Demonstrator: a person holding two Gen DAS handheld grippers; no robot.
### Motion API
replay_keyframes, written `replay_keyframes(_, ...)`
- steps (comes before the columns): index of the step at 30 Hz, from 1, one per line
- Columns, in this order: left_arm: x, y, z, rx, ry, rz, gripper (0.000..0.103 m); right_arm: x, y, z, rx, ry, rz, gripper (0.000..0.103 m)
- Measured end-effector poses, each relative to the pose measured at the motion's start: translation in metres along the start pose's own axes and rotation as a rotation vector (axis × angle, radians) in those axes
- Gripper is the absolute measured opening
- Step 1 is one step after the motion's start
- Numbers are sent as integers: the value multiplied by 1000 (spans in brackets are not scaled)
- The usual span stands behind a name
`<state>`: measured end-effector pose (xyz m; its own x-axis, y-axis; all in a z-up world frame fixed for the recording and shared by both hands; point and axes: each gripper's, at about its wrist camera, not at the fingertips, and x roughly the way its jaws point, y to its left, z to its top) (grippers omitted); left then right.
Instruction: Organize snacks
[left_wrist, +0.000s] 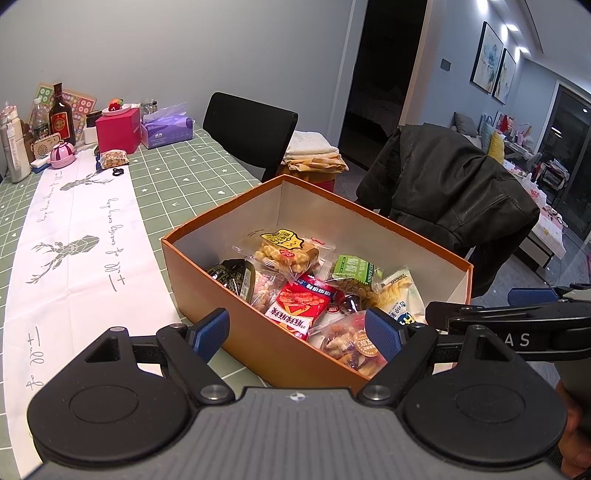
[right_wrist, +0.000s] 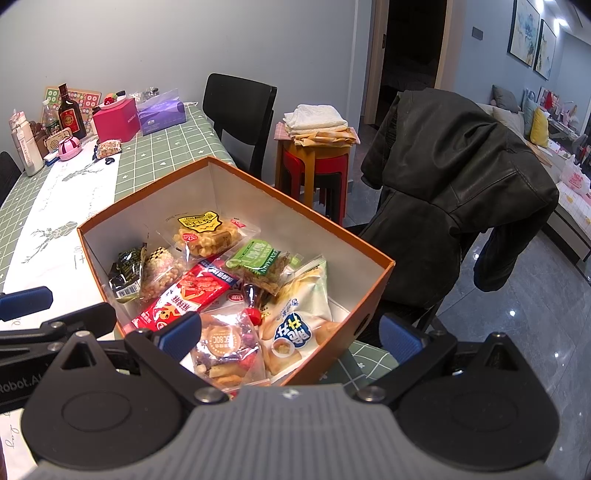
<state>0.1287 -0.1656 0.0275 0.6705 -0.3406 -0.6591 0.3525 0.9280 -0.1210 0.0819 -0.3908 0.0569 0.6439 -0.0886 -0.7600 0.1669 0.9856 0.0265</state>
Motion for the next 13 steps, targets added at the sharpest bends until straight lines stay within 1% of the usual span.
replay_keyframes(7,0,0,0,0,-1,0,97,0,0,0,0,1,0,100)
replay_keyframes(13,-5,-3,1,41,-41,15,97,0,0,0,0,0,-1,100)
